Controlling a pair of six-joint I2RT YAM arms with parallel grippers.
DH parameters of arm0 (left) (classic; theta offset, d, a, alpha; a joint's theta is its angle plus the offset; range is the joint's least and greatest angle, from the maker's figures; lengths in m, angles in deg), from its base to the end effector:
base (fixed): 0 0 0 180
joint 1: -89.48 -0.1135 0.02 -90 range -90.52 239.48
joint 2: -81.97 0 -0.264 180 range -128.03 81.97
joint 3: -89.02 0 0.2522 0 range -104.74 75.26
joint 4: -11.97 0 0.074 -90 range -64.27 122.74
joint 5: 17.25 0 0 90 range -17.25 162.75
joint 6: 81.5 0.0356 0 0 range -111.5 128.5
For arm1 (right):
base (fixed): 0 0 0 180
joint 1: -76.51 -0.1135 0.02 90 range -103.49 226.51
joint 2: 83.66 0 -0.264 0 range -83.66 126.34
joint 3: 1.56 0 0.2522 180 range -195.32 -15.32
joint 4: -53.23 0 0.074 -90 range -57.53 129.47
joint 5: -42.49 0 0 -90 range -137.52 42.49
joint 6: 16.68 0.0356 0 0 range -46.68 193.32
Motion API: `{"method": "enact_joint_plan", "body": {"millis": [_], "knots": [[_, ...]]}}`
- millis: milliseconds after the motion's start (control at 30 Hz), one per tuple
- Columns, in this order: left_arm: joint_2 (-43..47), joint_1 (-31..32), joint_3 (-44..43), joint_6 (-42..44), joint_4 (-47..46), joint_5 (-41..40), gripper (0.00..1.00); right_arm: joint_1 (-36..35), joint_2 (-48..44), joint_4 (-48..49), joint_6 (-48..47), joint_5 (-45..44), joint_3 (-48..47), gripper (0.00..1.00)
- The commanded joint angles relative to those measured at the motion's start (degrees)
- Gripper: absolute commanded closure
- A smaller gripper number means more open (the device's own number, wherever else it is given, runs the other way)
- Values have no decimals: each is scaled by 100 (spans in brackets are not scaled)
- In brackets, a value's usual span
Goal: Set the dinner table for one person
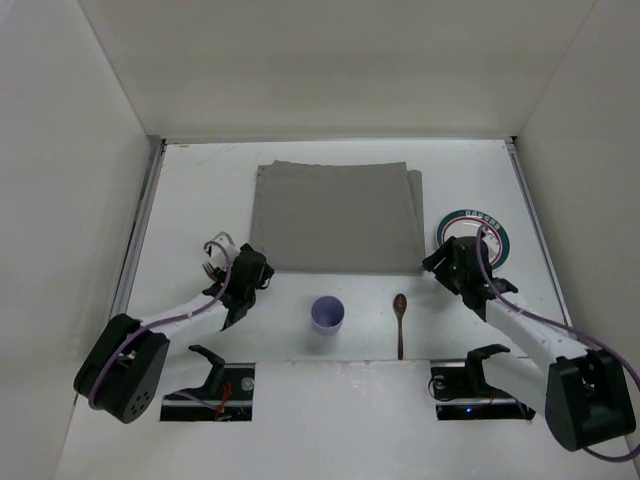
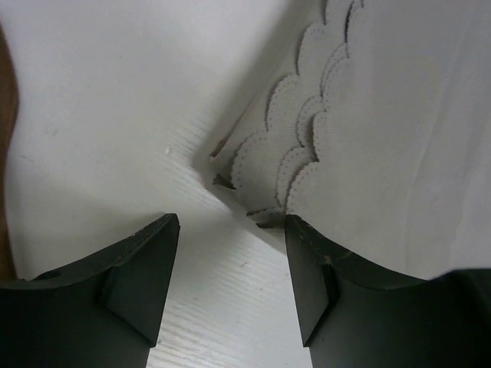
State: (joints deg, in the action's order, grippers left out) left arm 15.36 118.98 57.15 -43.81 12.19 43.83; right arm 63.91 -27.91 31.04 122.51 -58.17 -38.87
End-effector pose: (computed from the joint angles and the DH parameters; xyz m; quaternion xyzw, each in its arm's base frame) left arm 0.1901 -0.0877 0.1518 -0.2829 0.8190 -0.1256 0.4832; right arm 0.1902 0.0358 0.1810 0.3208 0.8468 0.1411 0.4002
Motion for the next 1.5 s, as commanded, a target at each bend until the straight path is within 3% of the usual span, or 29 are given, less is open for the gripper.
{"method": "enact_joint_plan", "body": {"millis": [0, 133, 267, 367, 433, 567, 700, 967, 1067, 1100, 1200, 1267, 1333, 1467], "knots": [[-45, -1, 26, -253, -587, -34, 46, -264, 357, 393, -68, 116, -246, 32], [-439, -115, -35, -253, -694, 71, 47, -300, 823, 859, 99, 256, -141, 33], [-766, -247, -114, -279, -922, 335, 56, -300, 1262, 1343, 213, 424, -106, 40], [-775, -282, -140, -200, -958, 405, 71, -282, 1474, 1598, 328, 477, -97, 52], [-705, -308, -132, -148, -923, 423, 82, -221, 1535, 1616, 355, 416, -132, 65], [-520, -317, -96, -95, -694, 414, 94, -133, 1501, 1563, 407, 406, -80, 83], [-213, -318, 26, -68, -413, 458, 98, -150, 1159, 1432, 504, 398, 140, 86], [552, -256, 369, -103, 404, 397, 98, -150, 508, 922, 548, 257, 369, 86], [745, -247, 422, -69, 510, 344, 90, -185, 455, 843, 539, 213, 369, 81], [850, -247, 431, -42, 502, 309, 85, -203, 437, 825, 522, 213, 360, 76], [1464, -212, 405, 212, 528, 151, 65, -221, 288, 659, 434, 169, 220, 46], [1895, -125, 291, 405, 598, 89, 55, -230, 69, 475, 320, 143, 88, 35], [2204, -2, 80, 573, 721, 54, 48, -247, -212, 246, 293, 73, -35, 29], [2276, 411, -61, 696, 223, 19, 45, -168, -906, -88, 363, -436, -27, 28]]}}
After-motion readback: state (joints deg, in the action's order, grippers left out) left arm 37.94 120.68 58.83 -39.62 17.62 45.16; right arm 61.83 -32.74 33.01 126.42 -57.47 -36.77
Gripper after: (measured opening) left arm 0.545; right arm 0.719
